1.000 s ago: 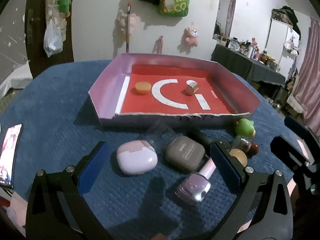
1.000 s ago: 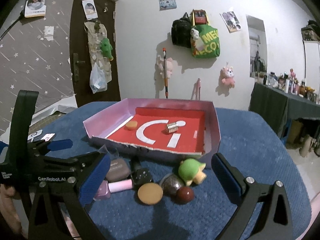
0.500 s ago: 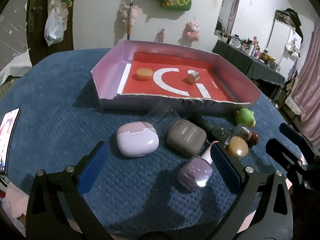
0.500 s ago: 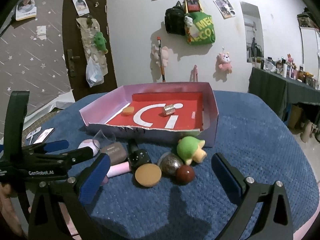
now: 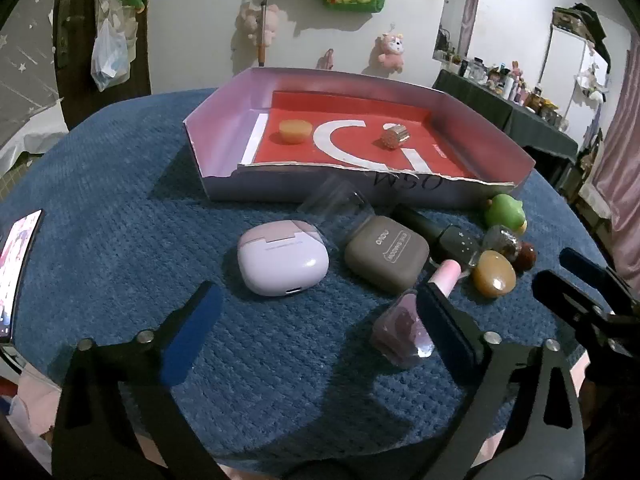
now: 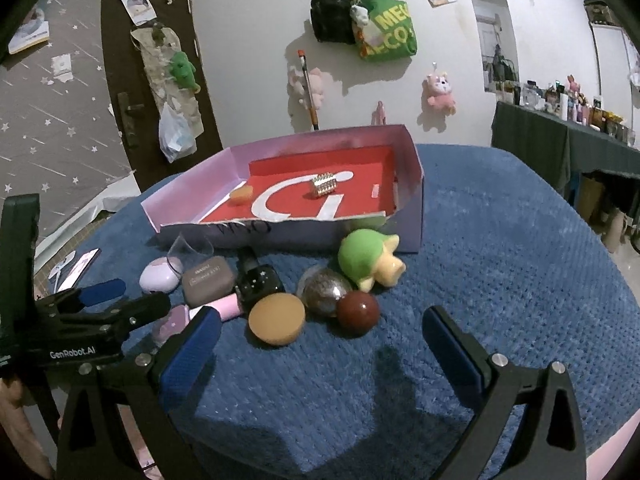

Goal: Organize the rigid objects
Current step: 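Withdraw both tools from the box back toward the remaining objects, then grasp the lilac nail polish bottle with the left tool while the right tool grasps the tan round sponge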

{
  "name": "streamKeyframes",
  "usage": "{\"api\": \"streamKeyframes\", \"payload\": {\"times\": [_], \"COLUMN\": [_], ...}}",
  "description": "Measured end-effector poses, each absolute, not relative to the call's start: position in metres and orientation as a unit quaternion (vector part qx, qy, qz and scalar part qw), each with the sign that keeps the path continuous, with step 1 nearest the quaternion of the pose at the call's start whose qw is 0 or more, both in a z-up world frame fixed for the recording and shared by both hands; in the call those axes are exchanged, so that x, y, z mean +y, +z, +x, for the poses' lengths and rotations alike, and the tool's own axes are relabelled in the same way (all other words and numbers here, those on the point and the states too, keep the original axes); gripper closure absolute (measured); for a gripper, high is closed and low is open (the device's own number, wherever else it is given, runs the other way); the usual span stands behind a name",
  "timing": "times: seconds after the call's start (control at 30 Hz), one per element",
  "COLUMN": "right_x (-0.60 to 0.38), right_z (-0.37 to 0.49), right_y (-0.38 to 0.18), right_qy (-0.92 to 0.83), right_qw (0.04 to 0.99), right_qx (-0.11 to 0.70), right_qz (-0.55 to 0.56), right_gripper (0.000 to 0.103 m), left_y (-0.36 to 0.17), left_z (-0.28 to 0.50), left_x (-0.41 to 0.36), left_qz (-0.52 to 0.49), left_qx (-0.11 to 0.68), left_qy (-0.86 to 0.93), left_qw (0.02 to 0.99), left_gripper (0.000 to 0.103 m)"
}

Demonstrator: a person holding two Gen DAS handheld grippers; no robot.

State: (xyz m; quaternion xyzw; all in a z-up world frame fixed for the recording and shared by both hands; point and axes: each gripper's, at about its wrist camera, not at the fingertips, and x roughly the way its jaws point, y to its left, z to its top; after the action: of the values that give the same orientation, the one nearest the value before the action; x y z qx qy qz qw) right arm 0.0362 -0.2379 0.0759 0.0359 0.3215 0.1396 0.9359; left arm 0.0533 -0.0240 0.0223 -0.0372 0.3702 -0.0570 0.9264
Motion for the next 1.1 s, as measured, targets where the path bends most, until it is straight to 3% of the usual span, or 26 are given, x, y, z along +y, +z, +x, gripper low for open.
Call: {"api": "streamKeyframes", "payload": {"times": [0.07, 0.5, 0.87, 0.93, 1.03, 1.1], "right_x": [-0.236, -0.217, -0.210, -0.210, -0.211, -0.213], "right_z": [0.037, 0.041, 0.059, 0.061, 0.061, 0.061], "right_y": [0.074, 0.059, 0.058, 0.056, 0.056, 0.056], "right_qy": [0.144, 0.186, 0.216, 0.212, 0.212, 0.213], "right_qw": [0.933, 0.918, 0.905, 0.905, 0.904, 0.904], "right_qx": [0.327, 0.350, 0.366, 0.370, 0.370, 0.372], "right_qz": [0.034, 0.000, 0.013, 0.011, 0.012, 0.016], "right_gripper": [0.009, 0.037, 0.056, 0.062, 0.063, 0.063], "left_y": [0.021, 0.011, 0.009, 0.008, 0.009, 0.010], "left_z": [0.052, 0.044, 0.048, 0.048, 0.047, 0.045], "left_x": [-0.026, -0.053, -0.058, -0.061, -0.065, -0.067], "left_qz": [-0.037, -0.012, 0.005, 0.013, 0.022, 0.026], "left_qx": [0.375, 0.387, 0.377, 0.373, 0.368, 0.367], "left_qy": [-0.069, -0.140, -0.143, -0.142, -0.150, -0.151], "left_qw": [0.924, 0.911, 0.915, 0.917, 0.918, 0.918], "left_gripper": [0.018, 0.035, 0.036, 0.044, 0.059, 0.062]}}
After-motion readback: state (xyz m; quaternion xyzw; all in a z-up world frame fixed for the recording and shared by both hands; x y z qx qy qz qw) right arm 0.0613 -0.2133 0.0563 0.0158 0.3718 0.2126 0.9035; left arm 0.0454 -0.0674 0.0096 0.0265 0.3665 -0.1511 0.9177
